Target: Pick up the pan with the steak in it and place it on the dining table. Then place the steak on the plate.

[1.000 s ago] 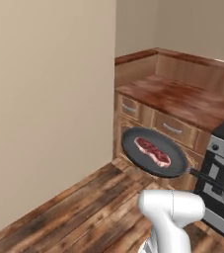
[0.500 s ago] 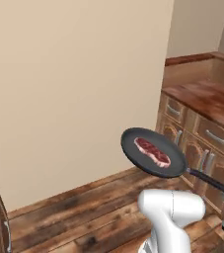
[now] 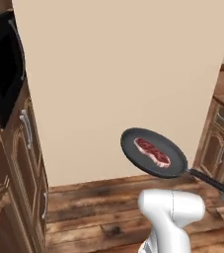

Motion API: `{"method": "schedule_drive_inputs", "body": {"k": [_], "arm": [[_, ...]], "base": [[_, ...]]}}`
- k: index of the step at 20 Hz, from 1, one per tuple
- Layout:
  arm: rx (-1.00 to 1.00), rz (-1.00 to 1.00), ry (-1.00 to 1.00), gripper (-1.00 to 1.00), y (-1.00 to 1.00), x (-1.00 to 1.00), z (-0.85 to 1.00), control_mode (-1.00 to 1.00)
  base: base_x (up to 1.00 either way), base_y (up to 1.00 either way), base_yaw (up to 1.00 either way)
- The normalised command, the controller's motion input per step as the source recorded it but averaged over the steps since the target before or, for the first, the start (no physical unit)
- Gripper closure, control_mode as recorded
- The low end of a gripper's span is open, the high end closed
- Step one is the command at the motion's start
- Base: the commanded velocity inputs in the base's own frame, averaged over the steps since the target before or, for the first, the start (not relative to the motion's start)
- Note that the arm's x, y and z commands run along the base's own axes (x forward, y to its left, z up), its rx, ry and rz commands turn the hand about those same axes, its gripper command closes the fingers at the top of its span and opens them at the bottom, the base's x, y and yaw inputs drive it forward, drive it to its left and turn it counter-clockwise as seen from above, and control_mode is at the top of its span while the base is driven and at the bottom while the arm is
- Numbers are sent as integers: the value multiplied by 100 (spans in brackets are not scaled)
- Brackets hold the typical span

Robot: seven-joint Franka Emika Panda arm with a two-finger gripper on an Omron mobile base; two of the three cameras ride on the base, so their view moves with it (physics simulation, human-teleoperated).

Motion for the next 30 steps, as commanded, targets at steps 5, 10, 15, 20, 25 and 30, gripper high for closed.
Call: {"method": "schedule_drive_inputs", "body": {"k": [5, 10, 15, 20, 25, 30], "arm": [[0, 0, 0, 100, 0, 0, 0, 100], [0, 0, 0, 100, 0, 0, 0, 100], [0, 0, 0, 100, 0, 0, 0, 100], [0, 0, 0, 100, 0, 0, 0, 100], [0, 0, 0, 100, 0, 0, 0, 100], [0, 0, 0, 100, 0, 0, 0, 100]], "base": [[-11, 0, 50], [-11, 0, 50], [-11, 0, 50], [-14, 0, 49], [-14, 0, 49], [-13, 0, 49]]}}
